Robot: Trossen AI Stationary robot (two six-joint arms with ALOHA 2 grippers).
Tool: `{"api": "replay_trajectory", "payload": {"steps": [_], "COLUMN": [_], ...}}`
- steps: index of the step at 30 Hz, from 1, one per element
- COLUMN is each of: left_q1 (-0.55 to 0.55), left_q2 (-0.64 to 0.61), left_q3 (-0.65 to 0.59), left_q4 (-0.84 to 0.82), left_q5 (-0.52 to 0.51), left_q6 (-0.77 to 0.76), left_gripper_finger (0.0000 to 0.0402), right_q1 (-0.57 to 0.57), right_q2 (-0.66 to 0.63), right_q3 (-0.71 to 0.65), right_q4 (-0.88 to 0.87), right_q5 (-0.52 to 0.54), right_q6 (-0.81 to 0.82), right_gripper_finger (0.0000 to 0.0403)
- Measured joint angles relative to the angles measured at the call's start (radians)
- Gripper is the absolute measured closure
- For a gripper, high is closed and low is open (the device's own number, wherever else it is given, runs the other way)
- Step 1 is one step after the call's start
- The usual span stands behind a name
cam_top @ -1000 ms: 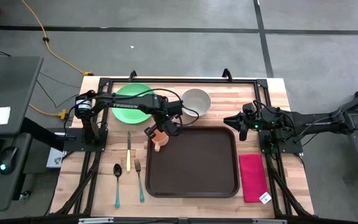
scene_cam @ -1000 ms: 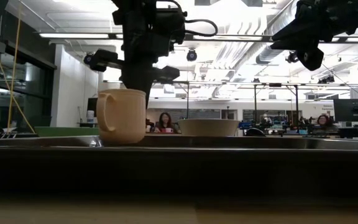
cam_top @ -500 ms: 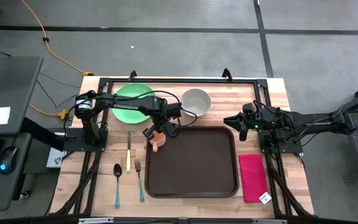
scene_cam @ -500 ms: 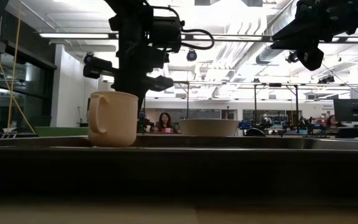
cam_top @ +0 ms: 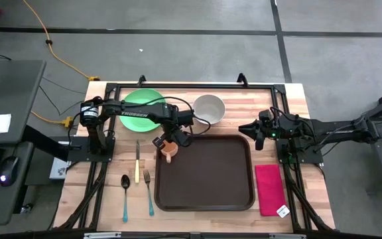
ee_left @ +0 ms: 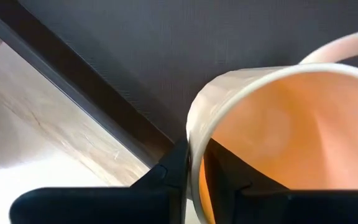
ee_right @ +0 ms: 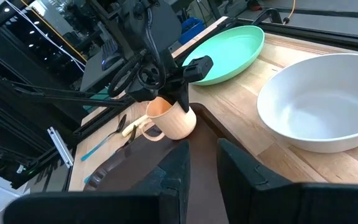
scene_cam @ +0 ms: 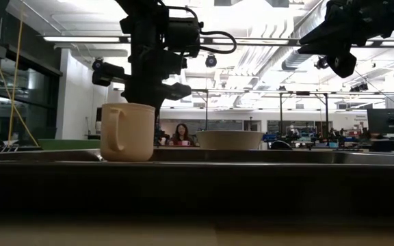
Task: Set up tray
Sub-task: Put the yellow mug on the brown tray
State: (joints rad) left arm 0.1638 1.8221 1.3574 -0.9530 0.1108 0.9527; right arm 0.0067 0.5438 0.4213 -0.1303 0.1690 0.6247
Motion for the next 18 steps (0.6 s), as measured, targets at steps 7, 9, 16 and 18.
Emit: {"api": "replay_trajectory", "payload": {"steps": [7,9,16,18], "left_q1": [0.000,0.000,0.000,0.000], "left_q2": [0.000,0.000,-0.002,-0.002], "left_q3": [0.001,0.002,0.052,0.071], "left_q4": [0.000,0.000,-0.038,-0.043], "left_q5": [-0.049,-0.050,-0.051,-0.051], "left_q6": [-0.008,-0.008,-0.008,-0.008], "left_gripper_finger": [0.0317,0.0317,0.0316,0.0316], "right_q1": [0.000,0.000,0.000,0.000], "right_q2": [0.000,0.000,0.000,0.000], "right_q3": [0.000,0.000,0.000,0.000], "right_q4": [0.000,0.000,0.000,0.000], "right_q5": [0.000,0.000,0.000,0.000], "right_q6": [0.000,0.000,0.000,0.000], "right_gripper_finger": [0.0345,0.0344,0.0345,0.0345]}}
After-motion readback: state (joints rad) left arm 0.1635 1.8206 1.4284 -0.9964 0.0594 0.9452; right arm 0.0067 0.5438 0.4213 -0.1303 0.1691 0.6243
